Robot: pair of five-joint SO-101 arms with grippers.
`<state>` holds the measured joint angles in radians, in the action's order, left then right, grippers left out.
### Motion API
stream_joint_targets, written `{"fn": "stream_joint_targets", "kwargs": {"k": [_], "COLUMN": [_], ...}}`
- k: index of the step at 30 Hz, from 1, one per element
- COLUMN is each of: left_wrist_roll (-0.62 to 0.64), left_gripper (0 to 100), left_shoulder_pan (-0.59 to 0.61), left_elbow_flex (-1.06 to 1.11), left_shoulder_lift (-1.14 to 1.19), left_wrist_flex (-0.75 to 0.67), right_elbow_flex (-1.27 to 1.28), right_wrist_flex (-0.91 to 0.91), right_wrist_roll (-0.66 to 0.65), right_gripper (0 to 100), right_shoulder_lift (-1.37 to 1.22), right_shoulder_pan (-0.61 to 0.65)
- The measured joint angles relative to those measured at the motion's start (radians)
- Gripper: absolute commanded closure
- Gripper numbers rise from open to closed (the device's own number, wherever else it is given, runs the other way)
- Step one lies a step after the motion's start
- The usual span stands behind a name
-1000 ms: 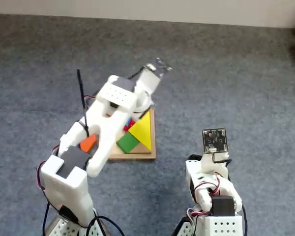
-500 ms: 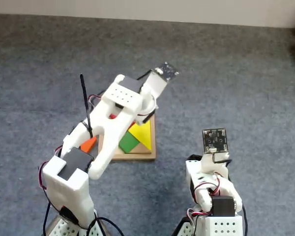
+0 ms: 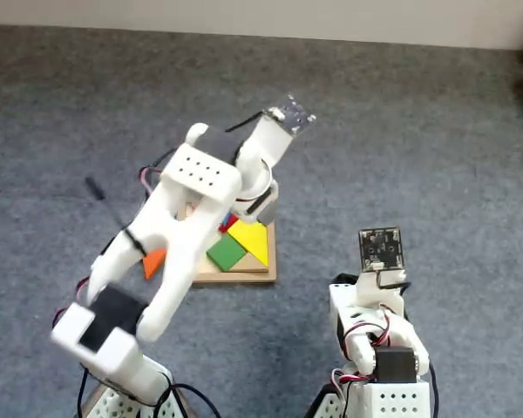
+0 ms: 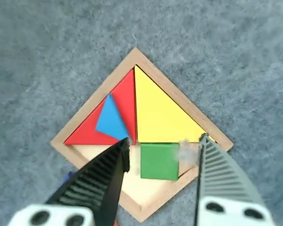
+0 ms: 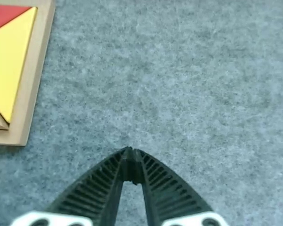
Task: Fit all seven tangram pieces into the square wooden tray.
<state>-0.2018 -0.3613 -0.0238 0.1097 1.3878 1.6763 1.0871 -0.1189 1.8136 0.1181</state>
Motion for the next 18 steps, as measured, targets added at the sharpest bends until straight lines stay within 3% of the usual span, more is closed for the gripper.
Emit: {"fn": "stream_joint_targets", "kwargs": {"k": [8,14,18], "left_wrist_roll": [0.000,0.000,0.000], "left_gripper": [76,90,93], "left_shoulder_pan": [0.032,0.120,0.157], "left_elbow_flex": [0.121,0.305,0.436], "left_shoulder_lift": [-0.144,-0.146,-0.146], "left_wrist_flex": [-0.052,-0.358,-0.601], "right_elbow_flex": [0.000,0.000,0.000], "right_wrist_flex": [0.000,0.000,0.000], "right_wrist_roll": [0.000,0.000,0.000], "right_gripper": [98.9,98.9,98.9], "right_shoulder_lift": [0.000,0.000,0.000], "right_shoulder_pan": [-0.028,-0.028,-0.028]}}
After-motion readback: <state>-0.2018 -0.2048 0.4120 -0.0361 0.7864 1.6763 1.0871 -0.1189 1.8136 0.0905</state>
